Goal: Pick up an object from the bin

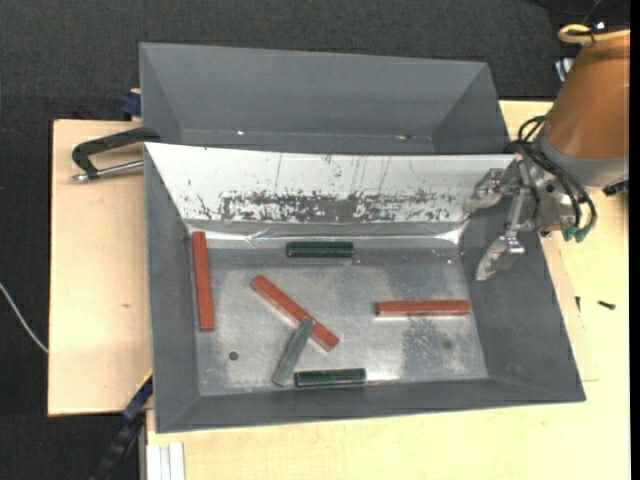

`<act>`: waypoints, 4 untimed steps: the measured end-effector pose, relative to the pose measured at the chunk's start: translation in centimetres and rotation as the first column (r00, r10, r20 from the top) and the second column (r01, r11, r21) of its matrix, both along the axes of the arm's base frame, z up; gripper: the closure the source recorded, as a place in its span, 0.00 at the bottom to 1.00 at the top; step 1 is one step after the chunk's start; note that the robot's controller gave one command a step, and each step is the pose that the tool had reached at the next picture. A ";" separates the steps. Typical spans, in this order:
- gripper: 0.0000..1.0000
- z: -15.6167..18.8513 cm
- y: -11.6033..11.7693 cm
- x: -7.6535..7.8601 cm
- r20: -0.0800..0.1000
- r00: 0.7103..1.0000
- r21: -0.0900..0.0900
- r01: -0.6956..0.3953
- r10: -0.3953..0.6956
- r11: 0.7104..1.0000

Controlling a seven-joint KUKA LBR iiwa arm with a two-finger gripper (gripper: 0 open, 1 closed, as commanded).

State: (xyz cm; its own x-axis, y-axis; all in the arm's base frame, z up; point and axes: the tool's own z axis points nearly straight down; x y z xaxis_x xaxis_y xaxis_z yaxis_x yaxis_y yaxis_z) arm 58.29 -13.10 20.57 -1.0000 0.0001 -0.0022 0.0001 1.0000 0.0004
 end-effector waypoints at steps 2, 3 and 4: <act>1.00 -12.9 1.2 -0.1 0.002 0.984 0.000 0.177 -0.177 0.984; 1.00 -12.9 1.2 0.0 0.002 0.984 0.000 0.177 -0.177 0.984; 1.00 2.7 1.0 0.9 0.007 0.983 0.000 0.186 -0.186 0.983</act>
Offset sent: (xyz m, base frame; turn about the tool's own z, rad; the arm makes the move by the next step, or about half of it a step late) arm -0.0038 0.0122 -0.1357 0.1790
